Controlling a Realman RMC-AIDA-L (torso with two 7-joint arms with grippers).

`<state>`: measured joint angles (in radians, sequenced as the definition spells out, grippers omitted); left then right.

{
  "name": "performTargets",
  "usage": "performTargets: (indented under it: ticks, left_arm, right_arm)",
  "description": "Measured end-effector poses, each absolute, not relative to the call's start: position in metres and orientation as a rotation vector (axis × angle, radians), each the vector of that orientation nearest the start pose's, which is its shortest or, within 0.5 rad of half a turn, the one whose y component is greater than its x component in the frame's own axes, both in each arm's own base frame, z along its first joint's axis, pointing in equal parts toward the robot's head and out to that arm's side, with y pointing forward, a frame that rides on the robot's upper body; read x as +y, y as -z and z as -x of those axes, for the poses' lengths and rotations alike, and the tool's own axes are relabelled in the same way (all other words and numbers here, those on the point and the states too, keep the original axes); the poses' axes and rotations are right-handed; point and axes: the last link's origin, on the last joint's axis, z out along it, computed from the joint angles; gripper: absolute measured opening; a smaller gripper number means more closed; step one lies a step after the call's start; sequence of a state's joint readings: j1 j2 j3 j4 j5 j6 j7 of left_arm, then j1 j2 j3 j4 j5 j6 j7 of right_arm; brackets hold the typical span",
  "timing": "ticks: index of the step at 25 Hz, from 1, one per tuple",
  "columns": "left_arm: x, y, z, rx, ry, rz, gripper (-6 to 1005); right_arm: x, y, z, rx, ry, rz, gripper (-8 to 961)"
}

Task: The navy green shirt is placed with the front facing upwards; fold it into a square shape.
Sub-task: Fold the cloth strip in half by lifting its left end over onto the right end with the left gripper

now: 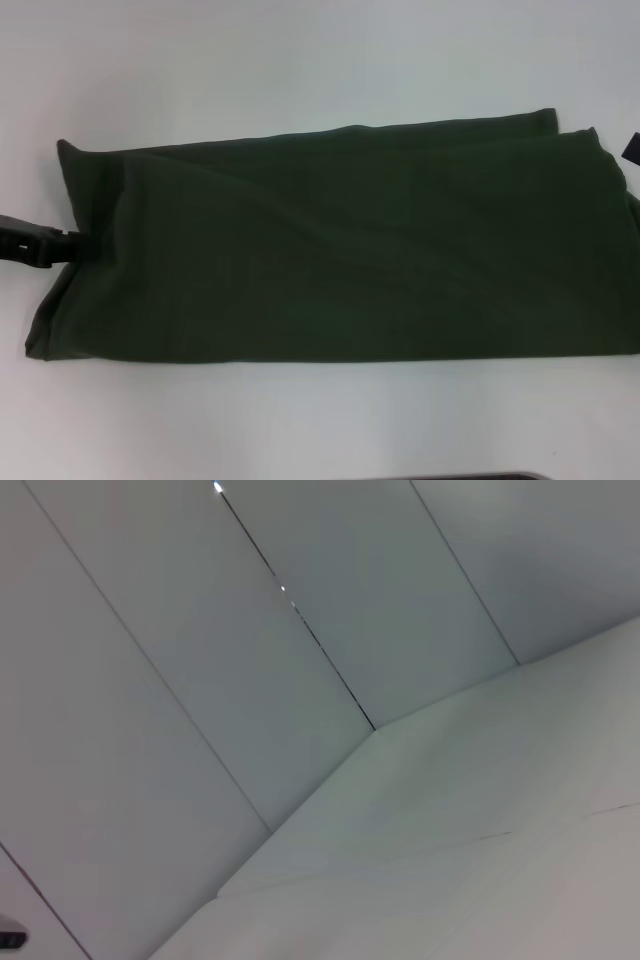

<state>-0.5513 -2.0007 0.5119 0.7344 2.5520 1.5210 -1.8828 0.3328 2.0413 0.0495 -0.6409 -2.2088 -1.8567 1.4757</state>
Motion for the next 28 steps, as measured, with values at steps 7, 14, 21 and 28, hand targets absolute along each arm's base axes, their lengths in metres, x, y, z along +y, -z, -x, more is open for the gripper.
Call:
performTargets:
  ticks: [7,14,21,28]
  left_arm:
    - [0.3219,-0.0422,0.3372,-1.335,0.091,2.523,37]
    - [0.3224,-0.0407,0.3355,-1.33,0.084,2.532,14]
    - [0.3219,-0.0406,0.3347,-1.332,0.106,2.528,41]
    - [0.3233,-0.0472,0.3369,-1.341,0.134,2.494,241]
  right_arm:
    - [0.2369,-0.0777,-0.3532,1.086,-1.058,2.163,916]
    - [0.2366,-0.0773,-0.3532,1.087,-1.059,2.162,916]
    - [0.2359,-0.0766,-0.3533,1.09,-1.06,2.161,917]
    - [0.2354,-0.0766,-0.3536,1.091,-1.059,2.16,917]
